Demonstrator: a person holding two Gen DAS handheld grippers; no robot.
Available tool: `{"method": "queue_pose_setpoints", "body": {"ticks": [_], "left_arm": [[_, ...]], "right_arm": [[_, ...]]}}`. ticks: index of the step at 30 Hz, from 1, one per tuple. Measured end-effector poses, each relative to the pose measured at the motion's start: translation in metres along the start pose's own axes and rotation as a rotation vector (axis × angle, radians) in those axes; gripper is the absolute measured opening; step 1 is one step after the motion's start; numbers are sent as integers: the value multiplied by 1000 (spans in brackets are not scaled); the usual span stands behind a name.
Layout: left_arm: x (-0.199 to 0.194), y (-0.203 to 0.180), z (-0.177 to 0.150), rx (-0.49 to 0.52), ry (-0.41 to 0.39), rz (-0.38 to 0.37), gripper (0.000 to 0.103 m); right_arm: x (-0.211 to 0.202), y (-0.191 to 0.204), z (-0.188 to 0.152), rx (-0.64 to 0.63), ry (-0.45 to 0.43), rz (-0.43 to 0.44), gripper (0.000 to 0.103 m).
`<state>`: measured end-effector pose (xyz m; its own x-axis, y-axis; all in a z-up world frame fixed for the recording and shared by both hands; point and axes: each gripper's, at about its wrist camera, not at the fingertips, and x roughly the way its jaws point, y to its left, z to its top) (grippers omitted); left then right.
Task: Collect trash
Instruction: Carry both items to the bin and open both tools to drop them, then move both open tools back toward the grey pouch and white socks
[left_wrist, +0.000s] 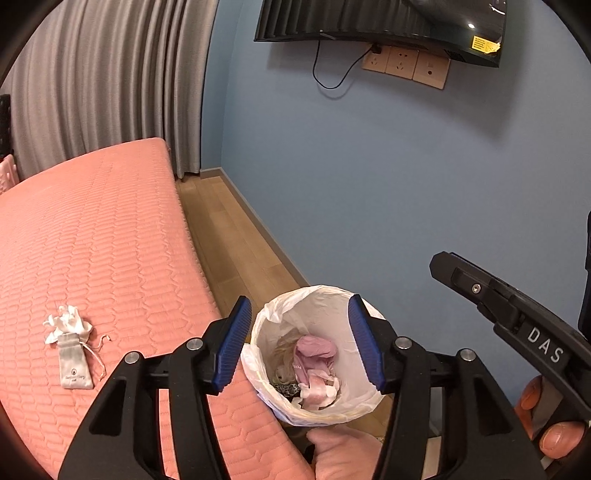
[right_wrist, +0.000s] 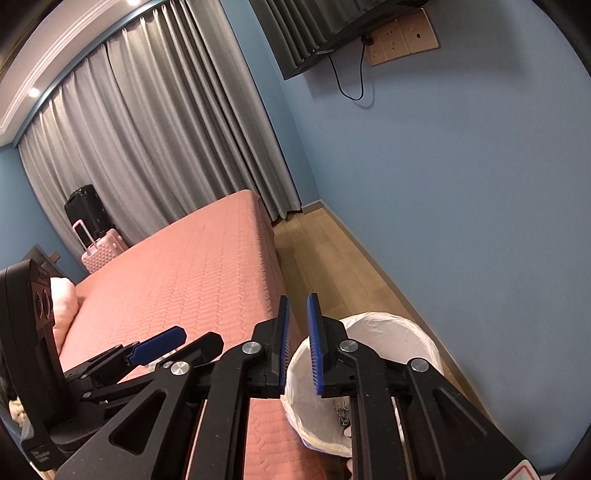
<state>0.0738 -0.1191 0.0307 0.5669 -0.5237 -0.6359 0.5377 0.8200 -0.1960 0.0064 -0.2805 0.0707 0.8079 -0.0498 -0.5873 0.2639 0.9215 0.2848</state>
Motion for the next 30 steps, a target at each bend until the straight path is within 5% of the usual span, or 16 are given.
{"method": "queue_pose_setpoints", "body": {"ticks": [7, 30], "left_arm": [[-10, 14, -6, -27, -12, 24, 52], [-43, 99, -31, -183, -37, 110, 58]], "right_arm": [[-1, 17, -13, -29, 15, 15, 24], [21, 97, -50, -136, 100, 100, 26]]}}
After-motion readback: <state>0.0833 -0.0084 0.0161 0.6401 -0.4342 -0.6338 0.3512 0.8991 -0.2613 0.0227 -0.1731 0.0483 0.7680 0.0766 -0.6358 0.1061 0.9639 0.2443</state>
